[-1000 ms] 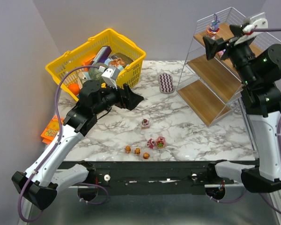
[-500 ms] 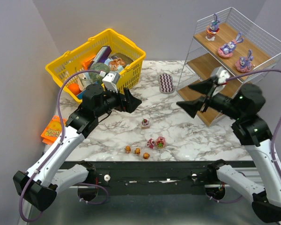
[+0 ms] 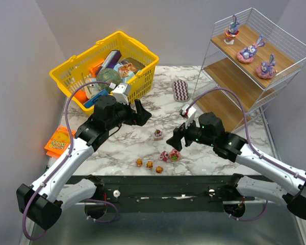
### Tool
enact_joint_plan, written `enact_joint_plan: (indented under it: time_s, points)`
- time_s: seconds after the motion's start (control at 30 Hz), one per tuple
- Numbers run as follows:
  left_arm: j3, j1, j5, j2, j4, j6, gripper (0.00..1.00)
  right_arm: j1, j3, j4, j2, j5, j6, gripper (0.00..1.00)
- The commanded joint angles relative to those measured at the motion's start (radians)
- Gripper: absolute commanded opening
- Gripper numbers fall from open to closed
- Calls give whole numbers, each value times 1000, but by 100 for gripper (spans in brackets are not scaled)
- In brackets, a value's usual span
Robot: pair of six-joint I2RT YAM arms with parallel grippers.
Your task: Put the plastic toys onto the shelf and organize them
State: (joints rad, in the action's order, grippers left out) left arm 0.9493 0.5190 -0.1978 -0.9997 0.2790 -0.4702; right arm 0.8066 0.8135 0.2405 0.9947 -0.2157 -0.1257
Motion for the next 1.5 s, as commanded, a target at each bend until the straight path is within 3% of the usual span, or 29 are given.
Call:
enact_joint_plan:
  time_s: [0.0,0.27,0.5,0.73,1.47]
  points:
    - [-37,-5,34,6,8,-16,99,65,-86,-98,7,251,-100,86]
    - [-52,-5,14,-11,-1,-13,99,115,-103,-119,100,148,-81,73]
    - [-43,-5,38,-4,-3,2,99,226,-100,-162,206,150,-28,73]
    - [-46,-7,44,6,0,15,99,301,-74,-168,292,-2,44,72]
    - [-34,-8,47,-4,11,31,99,336,-82,-181,493,-19,49,60]
